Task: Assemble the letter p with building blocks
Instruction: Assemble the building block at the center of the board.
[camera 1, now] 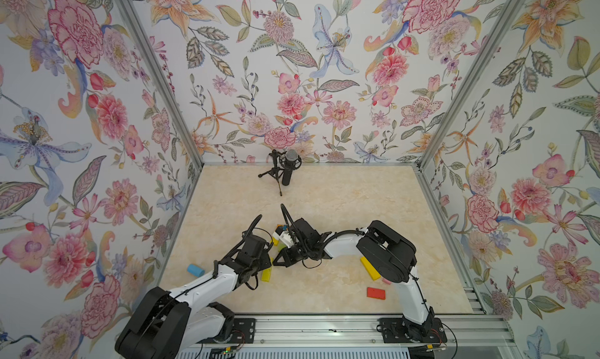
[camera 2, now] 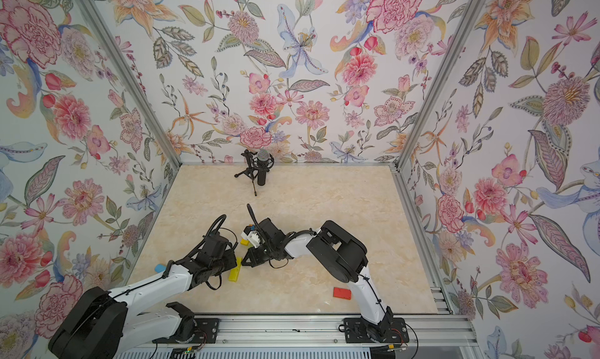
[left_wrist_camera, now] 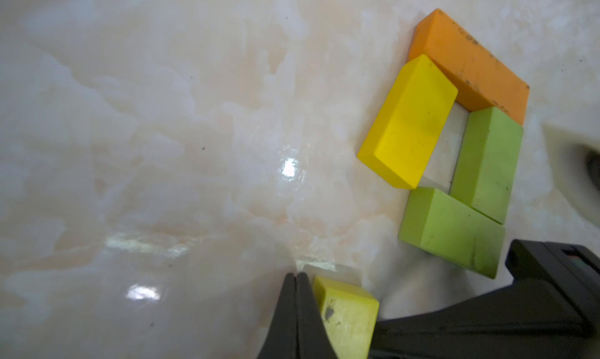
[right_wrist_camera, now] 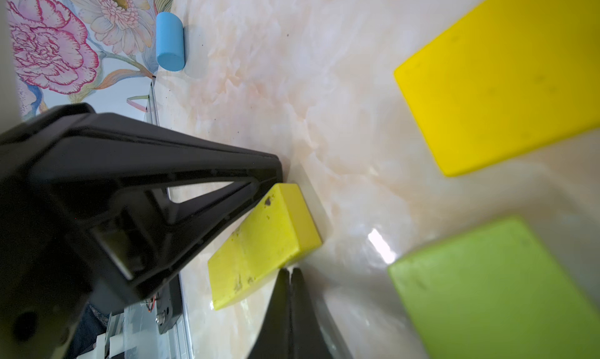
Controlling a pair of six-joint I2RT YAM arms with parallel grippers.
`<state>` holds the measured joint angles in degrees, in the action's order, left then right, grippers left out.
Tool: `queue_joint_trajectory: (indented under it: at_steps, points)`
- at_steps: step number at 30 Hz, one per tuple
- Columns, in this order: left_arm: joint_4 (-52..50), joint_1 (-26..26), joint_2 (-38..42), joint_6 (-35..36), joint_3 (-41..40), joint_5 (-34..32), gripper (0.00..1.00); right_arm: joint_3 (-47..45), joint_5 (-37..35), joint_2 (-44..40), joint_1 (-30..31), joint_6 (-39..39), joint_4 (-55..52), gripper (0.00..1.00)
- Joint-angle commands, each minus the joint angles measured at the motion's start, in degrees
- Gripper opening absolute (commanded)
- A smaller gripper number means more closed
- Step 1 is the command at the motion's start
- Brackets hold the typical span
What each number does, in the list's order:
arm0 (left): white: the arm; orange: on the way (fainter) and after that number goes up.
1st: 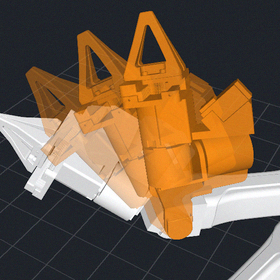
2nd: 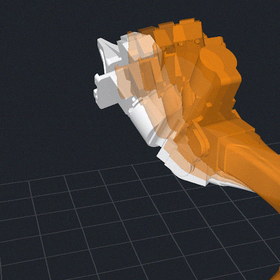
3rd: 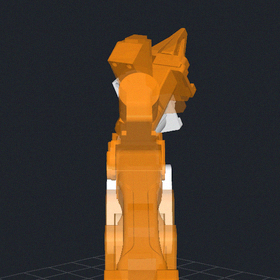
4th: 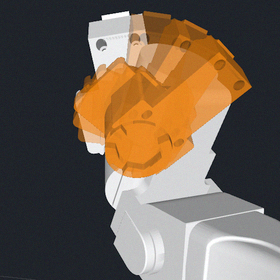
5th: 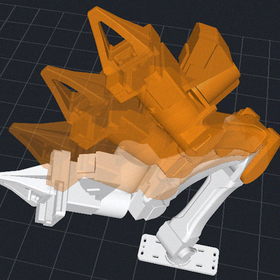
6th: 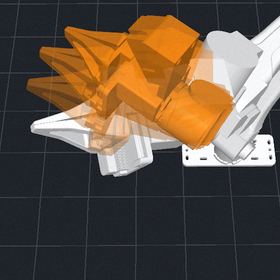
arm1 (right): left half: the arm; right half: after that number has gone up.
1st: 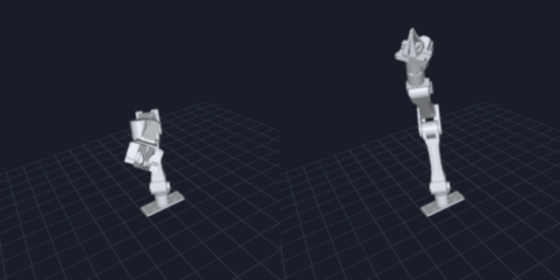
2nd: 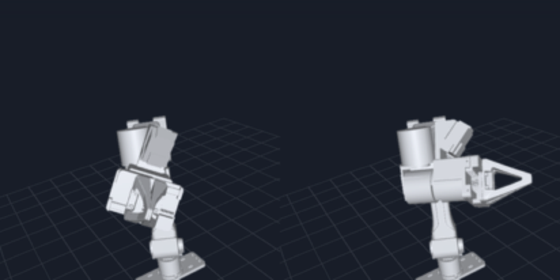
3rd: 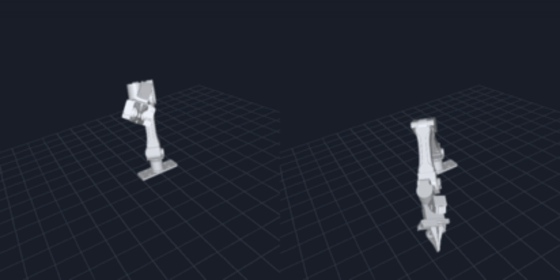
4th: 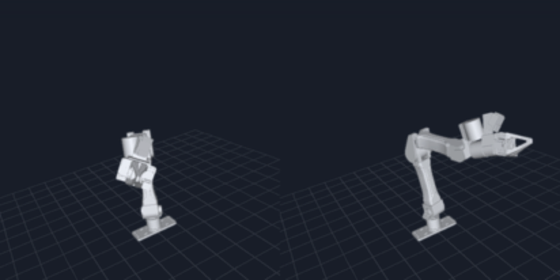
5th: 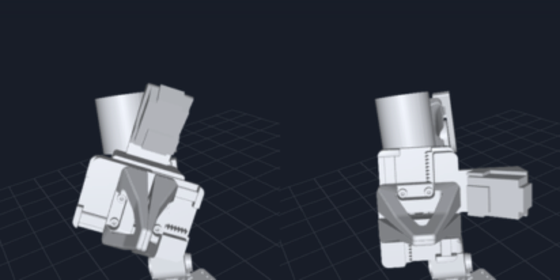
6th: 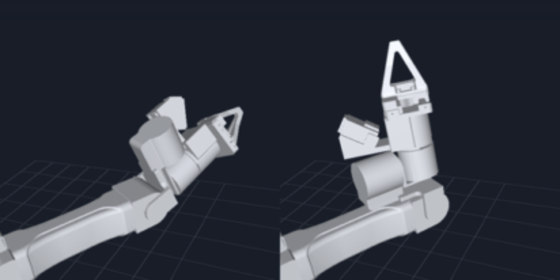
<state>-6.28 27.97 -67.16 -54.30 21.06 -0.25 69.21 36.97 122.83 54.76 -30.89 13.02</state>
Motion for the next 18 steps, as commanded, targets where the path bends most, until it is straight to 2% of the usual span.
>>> queue_joint_trajectory:
  at_steps: [1, 6, 11, 18]
  points:
    - [-2.46, -0.81, -1.83, 1.39, 0.38, 0.13, 0.00, 1.96, -0.91, 1.01, 0.17, 0.12, -0.21, 0.00]
    - [-3.72, -2.80, -0.96, 2.09, 0.80, 0.58, 0.00, 1.57, -1.41, 0.27, 0.18, 0.82, -1.39, 0.00]
    - [-11.55, -3.09, 7.65, -0.17, 0.85, -2.55, 0.00, -1.59, -3.35, -3.17, 0.18, 2.62, -2.71, 0.00]
    - [-18.84, -1.57, 13.69, -2.26, -0.58, -0.53, 0.00, -5.49, -3.37, -6.88, -0.38, 4.24, -1.96, 0.00]
